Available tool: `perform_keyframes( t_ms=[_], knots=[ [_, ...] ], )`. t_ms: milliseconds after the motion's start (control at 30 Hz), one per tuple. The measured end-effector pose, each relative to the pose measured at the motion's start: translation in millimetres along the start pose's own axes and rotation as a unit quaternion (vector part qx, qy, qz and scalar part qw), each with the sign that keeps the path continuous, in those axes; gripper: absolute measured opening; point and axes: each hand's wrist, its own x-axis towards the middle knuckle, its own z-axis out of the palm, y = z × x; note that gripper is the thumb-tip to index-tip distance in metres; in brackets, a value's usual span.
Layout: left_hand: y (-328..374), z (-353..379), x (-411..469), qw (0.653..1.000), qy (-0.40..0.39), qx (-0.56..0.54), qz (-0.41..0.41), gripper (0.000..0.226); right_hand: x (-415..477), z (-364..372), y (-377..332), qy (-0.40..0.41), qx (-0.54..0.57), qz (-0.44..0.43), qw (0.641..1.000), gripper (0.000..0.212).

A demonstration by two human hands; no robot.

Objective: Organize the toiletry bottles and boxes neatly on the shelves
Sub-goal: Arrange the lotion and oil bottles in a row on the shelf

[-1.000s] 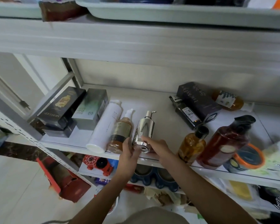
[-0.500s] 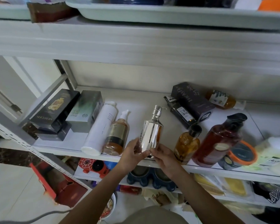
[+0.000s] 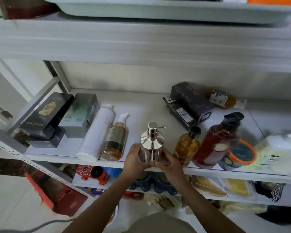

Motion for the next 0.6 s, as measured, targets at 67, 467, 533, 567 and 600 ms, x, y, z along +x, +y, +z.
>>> perform_keyframes(
  t_ms=[67,467,533,567,600],
  knots=[
    [1,2,3,1.000,0.010,0.000,-0.002,0.062,-1,2,-2,0.011,-0.002,0.001,1.000,0.056],
    [2,2,4,1.000,0.012,0.022,-0.014,0.057,0,4,7,0.029,-0.053,-0.034,0.998,0.056],
    [2,-4,3,1.000,-0.019,-0.022,-0.006,0.059,-2,3,7,0.028,-0.048,-0.033,0.998,0.059],
    [1,-7,3,0.998,-0.037,-0.042,0.003,0.060,-3,2,7,0.025,-0.038,-0.031,0.998,0.059],
    [0,-9,3,0.997,-0.050,-0.053,0.008,0.061,-3,2,6,0.022,-0.029,-0.030,0.999,0.057]
  ],
)
